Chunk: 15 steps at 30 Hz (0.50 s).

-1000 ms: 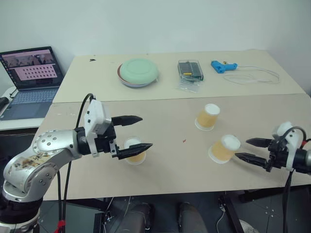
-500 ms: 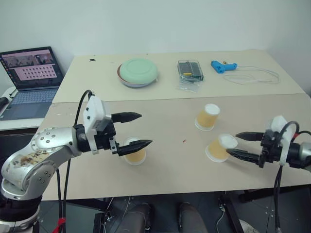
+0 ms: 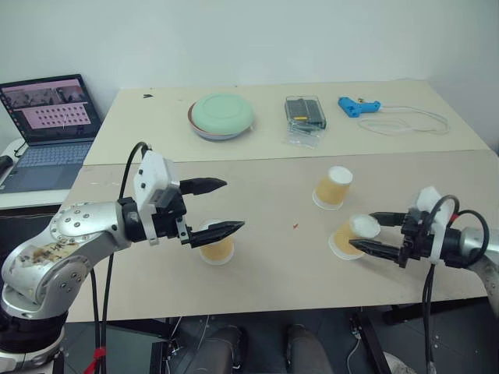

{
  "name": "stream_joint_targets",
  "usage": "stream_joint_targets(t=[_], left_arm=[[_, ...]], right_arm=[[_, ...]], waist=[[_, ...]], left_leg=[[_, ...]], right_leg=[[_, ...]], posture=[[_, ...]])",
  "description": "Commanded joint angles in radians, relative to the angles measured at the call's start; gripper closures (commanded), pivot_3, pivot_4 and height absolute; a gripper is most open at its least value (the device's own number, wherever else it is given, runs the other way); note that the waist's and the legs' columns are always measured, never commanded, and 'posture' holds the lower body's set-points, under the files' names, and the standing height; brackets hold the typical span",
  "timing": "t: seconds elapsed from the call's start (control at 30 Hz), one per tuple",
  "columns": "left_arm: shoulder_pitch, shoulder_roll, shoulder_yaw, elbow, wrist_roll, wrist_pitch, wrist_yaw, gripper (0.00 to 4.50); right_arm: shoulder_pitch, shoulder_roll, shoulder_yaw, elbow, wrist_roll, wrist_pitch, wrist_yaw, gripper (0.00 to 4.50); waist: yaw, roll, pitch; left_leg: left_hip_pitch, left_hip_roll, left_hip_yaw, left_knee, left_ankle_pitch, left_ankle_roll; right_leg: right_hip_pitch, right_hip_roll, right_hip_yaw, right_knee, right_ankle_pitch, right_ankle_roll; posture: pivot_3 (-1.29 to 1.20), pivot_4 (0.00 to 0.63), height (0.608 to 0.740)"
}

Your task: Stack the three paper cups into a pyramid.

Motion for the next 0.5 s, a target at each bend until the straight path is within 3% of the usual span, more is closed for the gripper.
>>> stream_joint_targets(t=[0.03, 0.07, 0.33, 0.5], left_arm=[[-0.015, 0.005, 0.025, -0.014, -0.01, -0.002, 0.005, 0.0], [-0.013, 0.005, 0.026, -0.014, -0.01, -0.001, 0.005, 0.0], [0.007, 0.017, 0.031, -0.002, 0.014, -0.012, -0.008, 0.0], [0.024, 0.038, 0.055, 0.026, 0.04, -0.027, -0.026, 0.0]], right_arm=[[-0.023, 0.006, -0.005, -0.003, 0.01, -0.011, -0.003, 1.77], [-0.026, 0.008, -0.002, -0.001, 0.007, -0.013, -0.005, 1.99], [-0.09, 0.019, 0.003, -0.053, 0.046, 0.006, -0.013, 2.05], [-0.22, 0.004, -0.041, -0.158, 0.206, 0.087, 0.007, 2.05]], waist=[[0.0, 0.0, 0.0], [0.0, 0.0, 0.0], [-0.003, 0.0, 0.0], [-0.002, 0.0, 0.0]], left_leg=[[0.0, 0.0, 0.0, 0.0, 0.0, 0.0], [0.0, 0.0, 0.0, 0.0, 0.0, 0.0], [0.0, 0.0, 0.0, 0.0, 0.0, 0.0], [0.0, 0.002, 0.001, 0.0, 0.0, -0.001]], right_leg=[[0.0, 0.0, 0.0, 0.0, 0.0, 0.0], [0.0, 0.0, 0.0, 0.0, 0.0, 0.0], [0.0, 0.0, 0.0, 0.0, 0.001, 0.0], [-0.001, 0.0, 0.002, 0.0, 0.002, -0.001]], posture=[[0.0, 0.15, 0.74], [0.0, 0.15, 0.74], [0.0, 0.15, 0.74], [0.0, 0.15, 0.74]])
